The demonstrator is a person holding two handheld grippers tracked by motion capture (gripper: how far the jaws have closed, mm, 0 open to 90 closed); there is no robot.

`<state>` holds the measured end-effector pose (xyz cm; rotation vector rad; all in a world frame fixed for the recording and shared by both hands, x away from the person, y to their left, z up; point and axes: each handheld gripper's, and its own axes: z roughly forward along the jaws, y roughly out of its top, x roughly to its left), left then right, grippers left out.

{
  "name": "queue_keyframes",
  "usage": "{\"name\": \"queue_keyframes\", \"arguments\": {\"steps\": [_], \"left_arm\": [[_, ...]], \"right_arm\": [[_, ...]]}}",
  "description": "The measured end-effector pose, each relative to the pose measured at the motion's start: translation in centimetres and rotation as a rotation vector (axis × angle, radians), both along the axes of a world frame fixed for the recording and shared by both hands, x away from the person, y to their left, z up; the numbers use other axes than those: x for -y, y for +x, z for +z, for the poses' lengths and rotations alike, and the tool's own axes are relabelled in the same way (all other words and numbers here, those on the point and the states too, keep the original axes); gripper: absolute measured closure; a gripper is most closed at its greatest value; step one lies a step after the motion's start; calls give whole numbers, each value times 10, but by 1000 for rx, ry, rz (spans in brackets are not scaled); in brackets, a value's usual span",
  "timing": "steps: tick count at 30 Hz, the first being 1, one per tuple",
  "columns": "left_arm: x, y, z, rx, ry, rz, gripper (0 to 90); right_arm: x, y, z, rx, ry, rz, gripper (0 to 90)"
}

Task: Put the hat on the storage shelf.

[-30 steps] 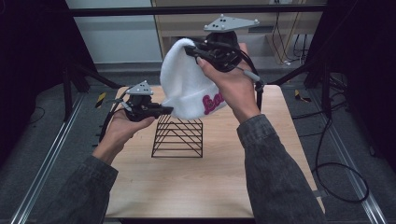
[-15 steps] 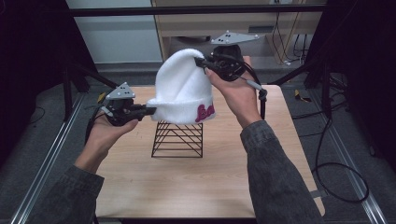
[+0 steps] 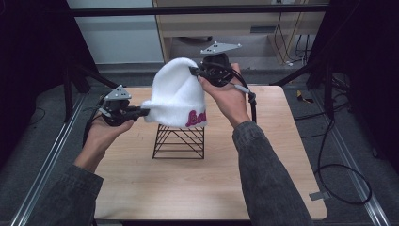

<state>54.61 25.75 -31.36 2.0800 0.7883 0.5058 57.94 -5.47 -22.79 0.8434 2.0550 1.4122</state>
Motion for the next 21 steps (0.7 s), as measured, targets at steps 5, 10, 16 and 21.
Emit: {"name": "queue_keyframes", "arguments": {"steps": [5,10,16,21], "left_arm": [[-1,2,-6,16,26,22,840],[-6,7,-13,11,28,52,840],[-10,14,-20,3,26,71,840],[-9,16,-24,6,38,76,840]], "right_arm": [[-4,1,-6,-4,4,8,828],[-9,-3,-11,3,-7,22,828],[-15,-1,-17,-1,-19,30,827],[-18,1,-22,-5,-18,29,827]]}}
